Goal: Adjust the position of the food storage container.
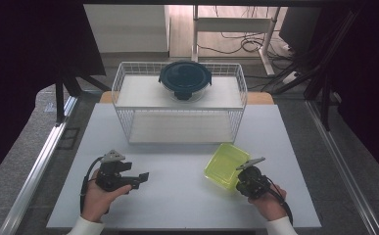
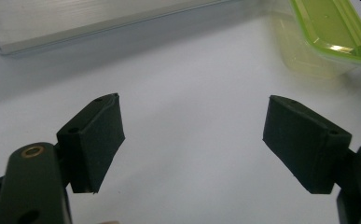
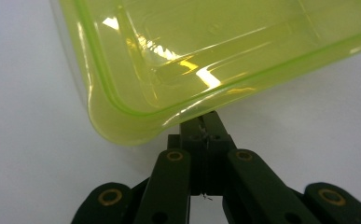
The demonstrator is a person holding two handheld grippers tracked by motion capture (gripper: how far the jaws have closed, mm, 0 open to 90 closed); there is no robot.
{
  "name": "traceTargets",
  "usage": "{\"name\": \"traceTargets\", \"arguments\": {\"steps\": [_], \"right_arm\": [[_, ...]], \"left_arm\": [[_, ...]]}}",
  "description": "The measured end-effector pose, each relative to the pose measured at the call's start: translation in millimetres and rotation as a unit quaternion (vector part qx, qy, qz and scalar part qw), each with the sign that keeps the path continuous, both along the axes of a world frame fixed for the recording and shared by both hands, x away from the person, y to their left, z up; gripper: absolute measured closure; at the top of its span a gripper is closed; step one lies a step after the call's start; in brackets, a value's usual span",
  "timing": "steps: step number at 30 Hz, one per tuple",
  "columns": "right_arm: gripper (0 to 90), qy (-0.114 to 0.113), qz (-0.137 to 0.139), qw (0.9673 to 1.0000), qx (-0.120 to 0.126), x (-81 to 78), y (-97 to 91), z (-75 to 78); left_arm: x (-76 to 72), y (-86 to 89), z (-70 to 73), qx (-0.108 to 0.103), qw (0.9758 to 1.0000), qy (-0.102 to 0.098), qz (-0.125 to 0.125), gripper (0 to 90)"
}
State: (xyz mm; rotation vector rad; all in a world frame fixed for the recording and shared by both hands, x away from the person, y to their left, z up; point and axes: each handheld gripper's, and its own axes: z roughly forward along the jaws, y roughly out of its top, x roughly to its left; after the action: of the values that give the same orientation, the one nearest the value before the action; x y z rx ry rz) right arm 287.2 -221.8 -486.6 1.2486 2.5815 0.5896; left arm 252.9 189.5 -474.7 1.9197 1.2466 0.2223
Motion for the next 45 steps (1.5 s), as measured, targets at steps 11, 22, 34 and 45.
{"name": "traceTargets", "arguments": {"steps": [11,22,34,45], "right_arm": [[88.8,-0.025,-0.006,0.9996,-0.014,3.1,-14.7,22.9],[88.9,-0.073,-0.007,0.9969,-0.027,69.1,-27.5,55.7],[88.9,-0.058,0.054,0.9907,-0.110,122.9,-10.9,27.9],[88.9,-0.027,0.088,0.9884,-0.121,110.6,-0.9,23.8]], "left_arm": [[0.7,1.4,-1.2,0.006,1.0000,0.001,0.005,19.3],[2.0,5.4,-2.6,-0.002,1.0000,0.004,0.007,19.3],[0.1,12.5,-1.3,-0.017,0.9998,-0.008,0.007,19.1],[0.4,9.9,-3.2,-0.018,0.9998,-0.006,0.005,19.3]]}}
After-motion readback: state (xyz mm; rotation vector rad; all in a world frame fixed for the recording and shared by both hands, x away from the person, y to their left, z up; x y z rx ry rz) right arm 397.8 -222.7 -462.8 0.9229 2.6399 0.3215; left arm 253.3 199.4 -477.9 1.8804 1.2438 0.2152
